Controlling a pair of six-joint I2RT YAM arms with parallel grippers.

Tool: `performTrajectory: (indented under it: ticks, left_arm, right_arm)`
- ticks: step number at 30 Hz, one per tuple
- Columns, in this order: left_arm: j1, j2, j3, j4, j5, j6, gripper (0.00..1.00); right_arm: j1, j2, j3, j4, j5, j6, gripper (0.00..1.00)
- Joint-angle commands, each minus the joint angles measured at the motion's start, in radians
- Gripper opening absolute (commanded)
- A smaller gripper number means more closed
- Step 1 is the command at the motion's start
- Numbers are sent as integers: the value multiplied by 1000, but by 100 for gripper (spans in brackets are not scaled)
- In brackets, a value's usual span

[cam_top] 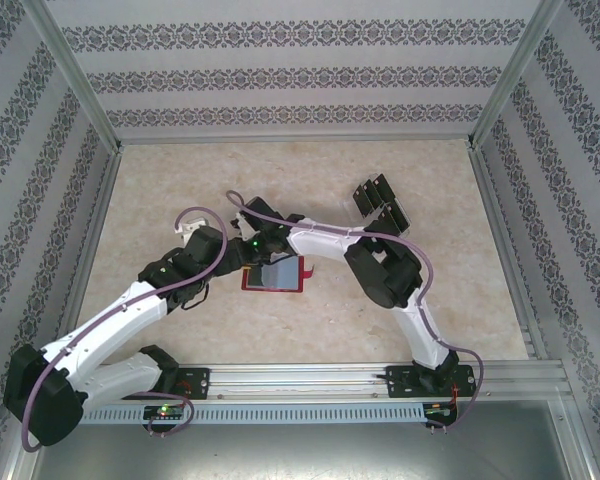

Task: Put the credit cards into the card holder
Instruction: Flip over the card slot in the card holder, then pick up the credit card from the storage box.

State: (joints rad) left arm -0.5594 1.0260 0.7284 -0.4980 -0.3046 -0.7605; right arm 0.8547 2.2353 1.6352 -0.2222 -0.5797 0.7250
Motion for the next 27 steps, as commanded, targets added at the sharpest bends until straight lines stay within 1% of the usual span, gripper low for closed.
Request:
performTrajectory:
  ticks: [1, 3, 6, 9, 13, 16, 19, 23, 27]
  left_arm:
    - [-5, -11, 22, -47, 55, -2, 100]
    - [-5, -16, 24, -56, 53, -2, 100]
    - [-6, -21, 24, -62, 48, 1, 100]
    - [-5, -18, 20, -56, 48, 10, 100]
    - [-6, 13, 17, -31, 64, 37, 100]
    - [-5, 82, 30, -7, 101, 78, 100]
    - [-2, 180, 52, 11, 124, 119, 100]
    - [5, 300, 86, 33, 133, 165, 100]
    - [12, 400, 114, 64, 151, 217, 100]
  right_arm:
    - [18, 5, 145, 13, -66, -26, 42]
    - [11, -25, 173, -6, -43, -32, 43]
    - [-13, -104, 139, 5, -29, -32, 43]
    - [-47, -215, 43, 19, 4, -27, 43]
    - [-108, -383, -160, 24, 82, -35, 44]
    - [-165, -517, -331, 20, 142, -47, 44]
    - [-236, -638, -460, -21, 189, -70, 44]
    - [-328, -767, -566, -128, 267, -138, 44]
    - [-408, -863, -634, -204, 301, -192, 44]
